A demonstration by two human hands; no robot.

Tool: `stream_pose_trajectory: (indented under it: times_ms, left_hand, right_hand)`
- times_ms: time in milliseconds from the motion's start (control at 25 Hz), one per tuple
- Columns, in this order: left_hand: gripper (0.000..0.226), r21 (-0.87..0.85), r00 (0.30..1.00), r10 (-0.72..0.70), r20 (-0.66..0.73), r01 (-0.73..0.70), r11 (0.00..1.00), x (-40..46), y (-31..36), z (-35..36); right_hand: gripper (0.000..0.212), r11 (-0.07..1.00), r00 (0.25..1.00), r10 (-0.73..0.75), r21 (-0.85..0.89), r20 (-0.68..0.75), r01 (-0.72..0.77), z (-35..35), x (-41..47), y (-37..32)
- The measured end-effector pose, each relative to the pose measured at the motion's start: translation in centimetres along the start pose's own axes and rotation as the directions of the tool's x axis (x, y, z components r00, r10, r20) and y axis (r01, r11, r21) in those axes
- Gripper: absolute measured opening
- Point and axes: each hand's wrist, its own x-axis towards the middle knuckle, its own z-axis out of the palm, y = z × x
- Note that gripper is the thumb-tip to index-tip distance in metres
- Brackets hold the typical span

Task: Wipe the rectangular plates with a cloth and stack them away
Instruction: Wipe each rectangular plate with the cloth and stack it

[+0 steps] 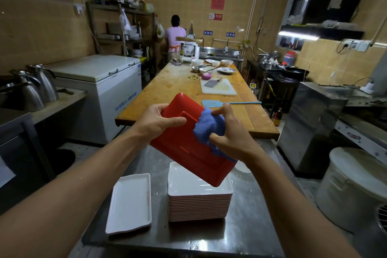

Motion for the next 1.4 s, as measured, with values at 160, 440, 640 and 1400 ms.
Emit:
stream_pose_trajectory:
  times_ms: [160, 440, 640, 1400]
  left_hand:
    - [0.018, -0.025, 0.996, -0.023, -0.087, 0.021, 0.999, -0.5, -0.6, 0.9]
    - [0.03, -0.229, 0.966, -0.195, -0.167, 0.155, 0.961, -2.8, -1.4, -1.1]
    - [0.022, -0.391, 0.89, -0.385, -0.245, 0.273, 0.879, -2.6, -2.7, -0.2]
    - [0.023, -0.656, 0.756, -0.588, -0.286, 0.293, 0.696, -3.2, -3.2, 1.1]
  right_hand:
    - [0.042, 0.966, 0.976, -0.211, -0.163, -0.053, 0.2, 1.3, 0.9, -1.2]
    - [0.041, 0.998, 0.999, -0.015, -0.062, -0.047, 0.012, 1.0, -1.3, 3.5]
    - [0.047, 1.0, 0.991, 0.013, -0.01, -0.136, -0.014, 2.0, 0.1, 2.7]
    - [0.058, 0.912, 0.936, -0.339, -0.279, -0.094, 0.302, 12.3, -4.7, -0.3]
